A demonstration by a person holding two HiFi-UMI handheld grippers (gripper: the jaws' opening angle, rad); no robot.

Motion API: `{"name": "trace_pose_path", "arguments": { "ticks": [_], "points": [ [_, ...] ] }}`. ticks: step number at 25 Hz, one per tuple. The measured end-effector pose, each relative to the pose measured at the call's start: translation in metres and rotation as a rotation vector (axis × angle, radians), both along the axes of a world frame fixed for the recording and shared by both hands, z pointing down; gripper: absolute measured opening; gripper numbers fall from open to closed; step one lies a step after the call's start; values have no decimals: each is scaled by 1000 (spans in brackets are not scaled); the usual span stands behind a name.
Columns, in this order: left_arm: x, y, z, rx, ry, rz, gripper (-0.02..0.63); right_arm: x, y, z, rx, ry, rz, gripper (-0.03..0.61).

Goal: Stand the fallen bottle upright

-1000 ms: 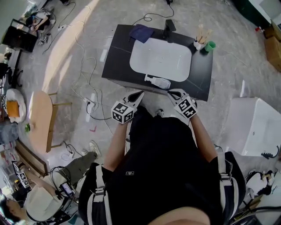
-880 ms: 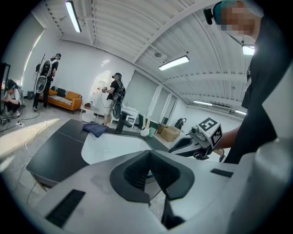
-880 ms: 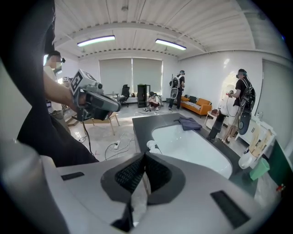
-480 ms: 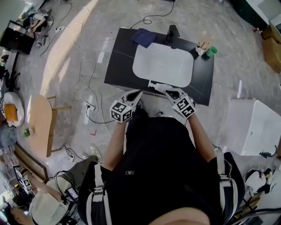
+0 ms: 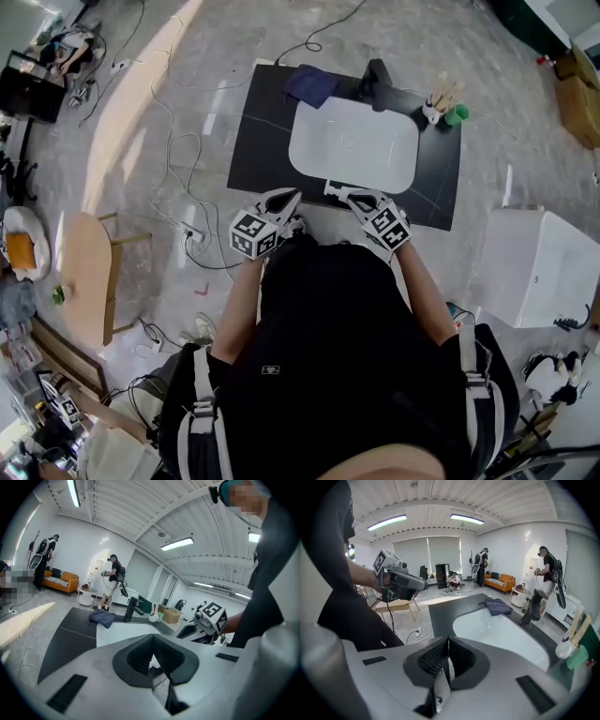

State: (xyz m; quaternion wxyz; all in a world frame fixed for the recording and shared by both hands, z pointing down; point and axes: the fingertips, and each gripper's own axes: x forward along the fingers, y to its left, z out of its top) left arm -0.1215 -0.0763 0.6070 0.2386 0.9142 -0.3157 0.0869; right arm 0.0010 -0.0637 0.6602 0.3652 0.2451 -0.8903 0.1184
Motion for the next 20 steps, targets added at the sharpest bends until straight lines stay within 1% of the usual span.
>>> {"name": "trace_pose_path", "arguments": {
  "ticks": [6, 12, 16, 20],
  "points": [
    [-18, -14, 2, -3, 6, 7, 15, -16, -5, 17, -18, 45, -23, 61],
    [-28, -21, 0, -5, -3, 51, 15, -32, -6, 42, -48, 117, -83, 102],
    [-34, -25, -1, 4, -3, 84, 15, -39, -14, 54, -41, 167, -85, 146],
    [-40, -31, 1, 10, 2, 108, 15, -46, -18, 71, -30, 242, -110, 198]
  ]
}}
